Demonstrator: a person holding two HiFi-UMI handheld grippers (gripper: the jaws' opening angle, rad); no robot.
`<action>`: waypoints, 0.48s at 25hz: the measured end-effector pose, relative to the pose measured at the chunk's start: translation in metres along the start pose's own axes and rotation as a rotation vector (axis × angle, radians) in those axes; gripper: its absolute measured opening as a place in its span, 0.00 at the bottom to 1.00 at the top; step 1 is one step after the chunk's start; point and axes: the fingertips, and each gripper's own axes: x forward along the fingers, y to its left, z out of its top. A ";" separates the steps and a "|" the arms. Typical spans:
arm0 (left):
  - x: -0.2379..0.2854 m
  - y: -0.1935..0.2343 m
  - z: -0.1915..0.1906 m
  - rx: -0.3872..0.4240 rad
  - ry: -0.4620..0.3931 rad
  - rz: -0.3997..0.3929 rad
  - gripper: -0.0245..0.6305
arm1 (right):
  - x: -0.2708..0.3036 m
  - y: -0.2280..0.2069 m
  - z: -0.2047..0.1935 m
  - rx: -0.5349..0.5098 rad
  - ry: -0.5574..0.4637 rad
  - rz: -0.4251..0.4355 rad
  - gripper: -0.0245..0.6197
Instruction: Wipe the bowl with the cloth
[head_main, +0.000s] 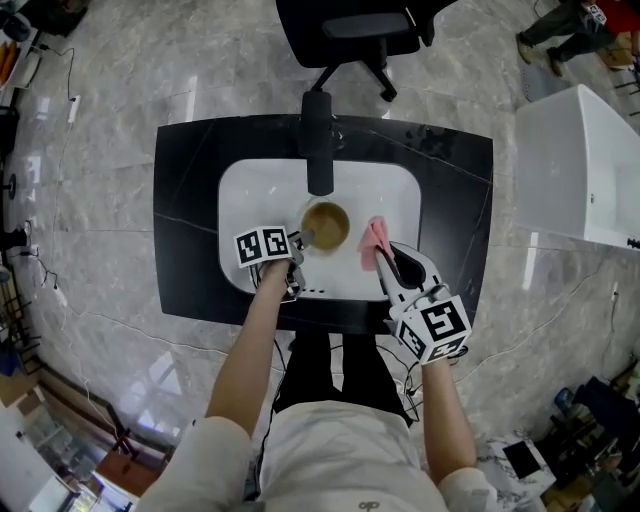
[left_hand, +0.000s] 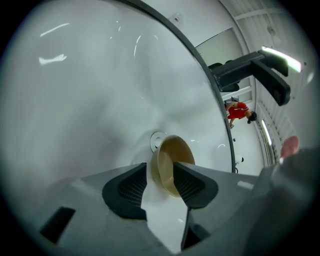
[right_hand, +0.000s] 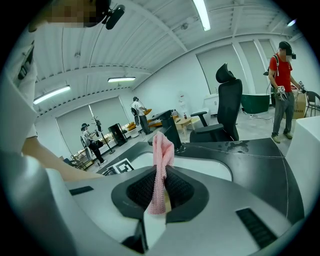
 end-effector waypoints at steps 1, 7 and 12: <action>0.001 0.001 0.000 0.005 0.001 0.007 0.29 | 0.000 0.000 -0.001 -0.002 0.003 0.001 0.09; 0.003 0.000 -0.001 0.002 0.005 -0.001 0.20 | 0.000 0.000 -0.002 -0.005 0.011 0.006 0.09; 0.007 0.001 -0.002 0.013 0.019 0.007 0.13 | 0.000 -0.001 -0.003 -0.005 0.012 0.005 0.09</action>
